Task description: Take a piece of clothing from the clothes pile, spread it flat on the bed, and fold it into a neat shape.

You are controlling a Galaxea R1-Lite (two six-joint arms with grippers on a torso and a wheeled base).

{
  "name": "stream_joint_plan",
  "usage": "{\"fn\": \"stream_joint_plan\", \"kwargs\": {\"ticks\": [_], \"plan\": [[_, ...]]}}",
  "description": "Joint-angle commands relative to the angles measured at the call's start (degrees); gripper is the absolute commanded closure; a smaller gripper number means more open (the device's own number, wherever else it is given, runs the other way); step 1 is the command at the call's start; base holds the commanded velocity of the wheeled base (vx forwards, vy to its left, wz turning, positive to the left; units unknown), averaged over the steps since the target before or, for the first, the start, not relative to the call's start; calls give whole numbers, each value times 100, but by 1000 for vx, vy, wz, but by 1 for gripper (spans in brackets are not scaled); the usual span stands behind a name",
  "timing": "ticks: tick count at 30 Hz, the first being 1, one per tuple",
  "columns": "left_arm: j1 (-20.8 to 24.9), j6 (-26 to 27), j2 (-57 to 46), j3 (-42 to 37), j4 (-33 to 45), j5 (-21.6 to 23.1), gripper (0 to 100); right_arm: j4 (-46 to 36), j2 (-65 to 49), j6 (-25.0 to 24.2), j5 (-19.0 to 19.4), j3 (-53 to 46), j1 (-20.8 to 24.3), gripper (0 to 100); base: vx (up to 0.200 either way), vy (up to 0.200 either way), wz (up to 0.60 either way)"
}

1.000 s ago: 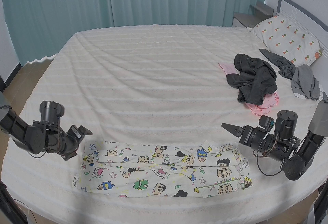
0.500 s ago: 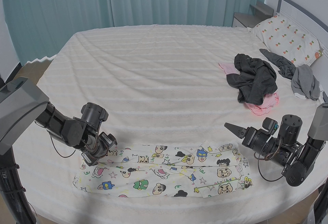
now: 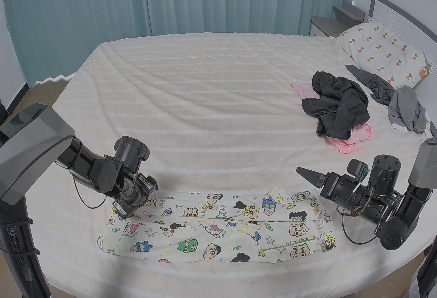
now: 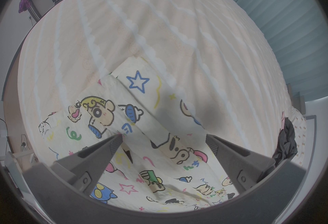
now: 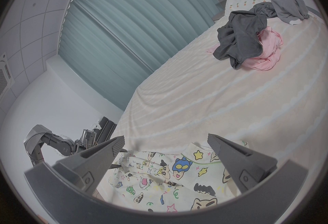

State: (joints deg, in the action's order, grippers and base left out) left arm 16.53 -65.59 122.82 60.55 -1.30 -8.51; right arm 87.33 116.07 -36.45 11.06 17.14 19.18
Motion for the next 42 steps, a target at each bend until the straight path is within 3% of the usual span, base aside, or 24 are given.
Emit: {"fn": "stream_joint_plan", "kwargs": {"ticks": [1, 14, 42], "plan": [[-1, -7, 49, 18, 51, -2, 0, 3, 21, 6, 2, -9, 25, 0, 0, 0, 0], [-18, -7, -215, 343, 675, 16, 0, 73, 56, 15, 2, -18, 34, 0, 0, 0, 0], [-80, 37, 58, 502, 684, -37, 0, 196, 171, 50, 2, -70, 42, 0, 0, 0, 0]]}}
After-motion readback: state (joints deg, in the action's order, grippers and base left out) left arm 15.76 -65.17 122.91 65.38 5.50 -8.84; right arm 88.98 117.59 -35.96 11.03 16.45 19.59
